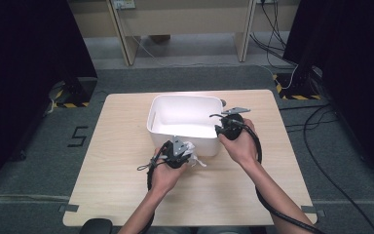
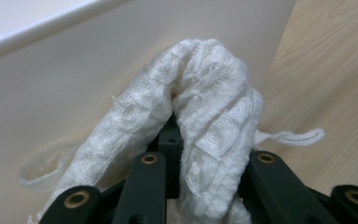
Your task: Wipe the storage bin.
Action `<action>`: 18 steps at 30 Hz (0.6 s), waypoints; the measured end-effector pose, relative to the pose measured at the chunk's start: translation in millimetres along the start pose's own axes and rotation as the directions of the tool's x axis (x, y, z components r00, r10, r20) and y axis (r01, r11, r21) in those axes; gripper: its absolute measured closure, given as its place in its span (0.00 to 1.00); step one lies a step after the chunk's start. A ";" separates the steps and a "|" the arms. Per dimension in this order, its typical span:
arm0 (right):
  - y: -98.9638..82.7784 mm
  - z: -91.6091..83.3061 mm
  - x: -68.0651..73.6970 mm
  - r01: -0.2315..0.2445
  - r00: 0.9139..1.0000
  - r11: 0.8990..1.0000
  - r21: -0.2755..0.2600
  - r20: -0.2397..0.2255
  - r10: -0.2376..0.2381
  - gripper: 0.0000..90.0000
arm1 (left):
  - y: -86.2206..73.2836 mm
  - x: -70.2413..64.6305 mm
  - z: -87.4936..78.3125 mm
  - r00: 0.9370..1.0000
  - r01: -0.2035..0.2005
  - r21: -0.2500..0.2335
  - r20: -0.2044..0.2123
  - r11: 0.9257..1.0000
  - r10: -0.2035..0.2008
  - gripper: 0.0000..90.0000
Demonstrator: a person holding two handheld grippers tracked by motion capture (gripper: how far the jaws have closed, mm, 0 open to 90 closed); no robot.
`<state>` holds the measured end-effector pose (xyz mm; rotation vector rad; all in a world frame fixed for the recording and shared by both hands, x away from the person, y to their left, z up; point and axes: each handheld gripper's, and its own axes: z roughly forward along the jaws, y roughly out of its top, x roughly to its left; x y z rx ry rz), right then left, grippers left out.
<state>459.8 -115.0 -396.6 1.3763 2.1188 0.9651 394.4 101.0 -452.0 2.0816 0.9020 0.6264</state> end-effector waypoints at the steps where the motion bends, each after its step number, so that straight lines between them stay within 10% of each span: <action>1: 0.1 0.0 0.0 0.000 1.000 1.000 0.000 0.000 0.000 0.73 | 0.6 0.1 -0.5 1.000 0.001 -0.003 -0.001 1.000 -0.001 0.83; 18: 0.2 0.1 0.0 0.002 1.000 1.000 -0.001 0.002 -0.002 0.74 | 10.0 0.0 -8.6 1.000 -0.007 -0.025 -0.009 1.000 0.007 0.83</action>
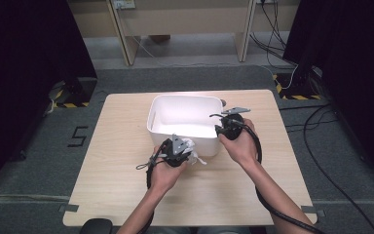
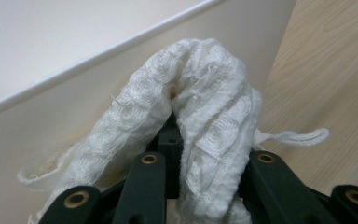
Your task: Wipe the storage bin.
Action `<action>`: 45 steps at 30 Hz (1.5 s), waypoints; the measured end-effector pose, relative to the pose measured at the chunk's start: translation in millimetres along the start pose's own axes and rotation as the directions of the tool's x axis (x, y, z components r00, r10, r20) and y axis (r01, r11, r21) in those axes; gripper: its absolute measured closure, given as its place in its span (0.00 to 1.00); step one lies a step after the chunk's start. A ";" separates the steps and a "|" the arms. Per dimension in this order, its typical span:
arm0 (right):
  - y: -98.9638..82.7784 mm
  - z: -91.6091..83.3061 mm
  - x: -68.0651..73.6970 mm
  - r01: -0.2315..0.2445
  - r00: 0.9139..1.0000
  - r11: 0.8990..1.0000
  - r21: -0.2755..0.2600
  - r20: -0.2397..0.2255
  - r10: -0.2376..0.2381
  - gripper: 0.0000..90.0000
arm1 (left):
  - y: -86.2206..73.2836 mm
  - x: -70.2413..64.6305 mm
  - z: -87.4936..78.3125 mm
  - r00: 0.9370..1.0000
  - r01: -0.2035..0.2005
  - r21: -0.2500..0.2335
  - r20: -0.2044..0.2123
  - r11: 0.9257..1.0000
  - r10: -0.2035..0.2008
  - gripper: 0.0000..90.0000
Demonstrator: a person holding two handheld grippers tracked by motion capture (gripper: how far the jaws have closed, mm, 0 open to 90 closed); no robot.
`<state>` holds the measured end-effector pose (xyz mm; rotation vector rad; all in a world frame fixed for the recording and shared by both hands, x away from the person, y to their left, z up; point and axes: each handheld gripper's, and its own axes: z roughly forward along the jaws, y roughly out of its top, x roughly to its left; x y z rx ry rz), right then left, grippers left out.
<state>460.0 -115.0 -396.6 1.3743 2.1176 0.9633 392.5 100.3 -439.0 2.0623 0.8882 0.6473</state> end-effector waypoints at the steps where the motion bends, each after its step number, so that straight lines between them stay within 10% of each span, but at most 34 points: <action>1: 0.0 0.0 0.1 0.000 1.000 1.000 0.000 0.000 0.000 0.74 | 1.0 0.3 -0.8 1.000 0.003 -0.006 0.001 1.000 -0.003 0.83; 45: -0.2 0.0 0.4 -0.001 1.000 1.000 -0.003 -0.006 0.001 0.74 | 10.5 -6.7 -0.9 1.000 -0.017 -0.013 0.016 1.000 0.017 0.83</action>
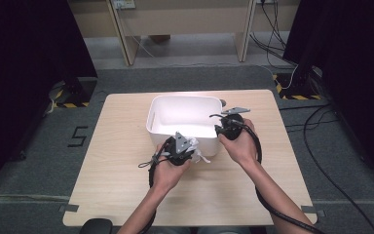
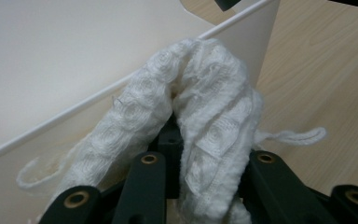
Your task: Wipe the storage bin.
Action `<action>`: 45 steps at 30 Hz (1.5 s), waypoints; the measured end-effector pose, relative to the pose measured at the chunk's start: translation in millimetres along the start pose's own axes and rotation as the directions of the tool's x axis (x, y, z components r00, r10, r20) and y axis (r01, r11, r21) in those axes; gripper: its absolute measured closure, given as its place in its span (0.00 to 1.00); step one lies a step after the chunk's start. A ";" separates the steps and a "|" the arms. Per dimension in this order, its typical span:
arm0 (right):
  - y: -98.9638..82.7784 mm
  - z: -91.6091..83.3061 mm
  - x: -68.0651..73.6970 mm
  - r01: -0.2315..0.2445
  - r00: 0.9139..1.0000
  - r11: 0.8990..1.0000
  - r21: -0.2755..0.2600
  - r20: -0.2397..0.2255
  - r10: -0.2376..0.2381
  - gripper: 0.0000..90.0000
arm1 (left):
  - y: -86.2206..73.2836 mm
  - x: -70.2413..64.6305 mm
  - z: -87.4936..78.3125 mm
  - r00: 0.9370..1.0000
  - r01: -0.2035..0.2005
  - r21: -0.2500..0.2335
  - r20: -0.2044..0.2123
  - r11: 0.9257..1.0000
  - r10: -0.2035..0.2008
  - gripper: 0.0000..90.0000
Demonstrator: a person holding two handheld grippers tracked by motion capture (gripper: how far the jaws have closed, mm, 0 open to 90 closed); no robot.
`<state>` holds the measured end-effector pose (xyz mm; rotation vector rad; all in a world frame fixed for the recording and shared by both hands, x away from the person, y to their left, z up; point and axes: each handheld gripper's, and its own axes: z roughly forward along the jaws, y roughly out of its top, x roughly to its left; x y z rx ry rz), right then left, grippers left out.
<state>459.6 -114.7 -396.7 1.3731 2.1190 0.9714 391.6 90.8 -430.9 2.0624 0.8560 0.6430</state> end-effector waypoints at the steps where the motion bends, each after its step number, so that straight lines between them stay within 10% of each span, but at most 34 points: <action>1: 0.0 -0.1 0.2 -0.001 1.000 1.000 0.001 0.000 0.001 0.74 | -0.4 -0.4 0.6 1.000 0.001 0.003 0.003 1.000 -0.001 0.83; 45: 0.4 0.4 -0.1 0.007 1.000 1.000 0.000 -0.001 -0.007 0.74 | -25.2 -13.2 34.6 0.999 -0.024 0.053 0.035 0.998 0.022 0.83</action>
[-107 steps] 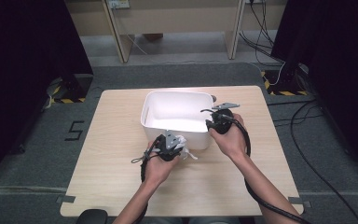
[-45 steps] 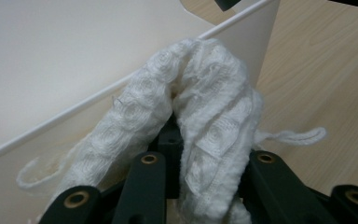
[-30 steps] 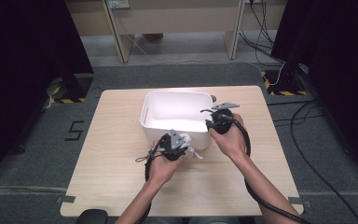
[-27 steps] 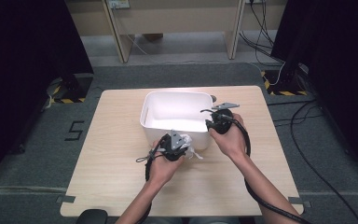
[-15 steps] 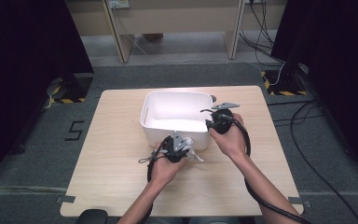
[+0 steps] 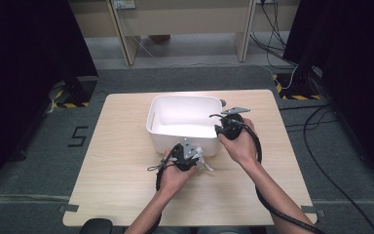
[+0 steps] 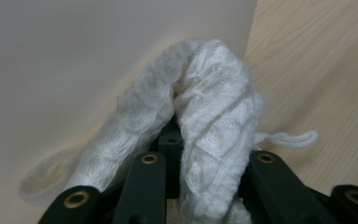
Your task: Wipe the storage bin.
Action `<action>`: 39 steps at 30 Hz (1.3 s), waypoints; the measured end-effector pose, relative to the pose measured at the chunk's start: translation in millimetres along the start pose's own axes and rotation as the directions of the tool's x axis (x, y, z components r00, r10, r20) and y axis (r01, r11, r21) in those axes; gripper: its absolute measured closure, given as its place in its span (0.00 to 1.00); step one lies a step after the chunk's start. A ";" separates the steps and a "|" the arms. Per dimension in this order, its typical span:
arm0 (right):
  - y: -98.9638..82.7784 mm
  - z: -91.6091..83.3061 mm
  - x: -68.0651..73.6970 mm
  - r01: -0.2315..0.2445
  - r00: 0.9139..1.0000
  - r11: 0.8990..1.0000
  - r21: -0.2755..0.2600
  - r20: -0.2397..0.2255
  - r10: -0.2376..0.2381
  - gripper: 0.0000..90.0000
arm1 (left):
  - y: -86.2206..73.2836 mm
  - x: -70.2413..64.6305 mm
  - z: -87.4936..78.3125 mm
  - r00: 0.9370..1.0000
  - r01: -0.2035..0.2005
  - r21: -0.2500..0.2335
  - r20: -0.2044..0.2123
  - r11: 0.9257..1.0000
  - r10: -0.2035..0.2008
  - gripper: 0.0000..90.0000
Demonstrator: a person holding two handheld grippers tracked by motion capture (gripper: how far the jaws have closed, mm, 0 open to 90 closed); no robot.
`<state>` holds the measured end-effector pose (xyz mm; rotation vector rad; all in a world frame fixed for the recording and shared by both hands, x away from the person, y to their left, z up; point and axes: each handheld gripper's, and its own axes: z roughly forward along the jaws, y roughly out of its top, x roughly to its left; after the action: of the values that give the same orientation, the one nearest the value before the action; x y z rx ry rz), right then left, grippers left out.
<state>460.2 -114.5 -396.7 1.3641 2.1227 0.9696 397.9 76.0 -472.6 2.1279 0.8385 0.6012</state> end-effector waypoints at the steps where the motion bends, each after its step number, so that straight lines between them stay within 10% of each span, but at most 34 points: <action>1: 0.0 0.0 0.0 0.001 1.000 1.000 0.000 0.000 -0.001 0.74 | -0.4 -0.2 0.5 1.000 0.000 0.004 -0.001 1.000 0.000 0.83; 39: -0.2 0.7 1.4 -0.004 1.000 1.000 0.000 -0.001 0.004 0.74 | -1.7 -4.0 11.8 1.000 -0.001 0.043 0.000 0.999 0.001 0.83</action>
<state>460.0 -113.1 -397.4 1.3685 2.1210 0.9719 402.2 68.3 -481.6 2.1674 0.8568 0.5885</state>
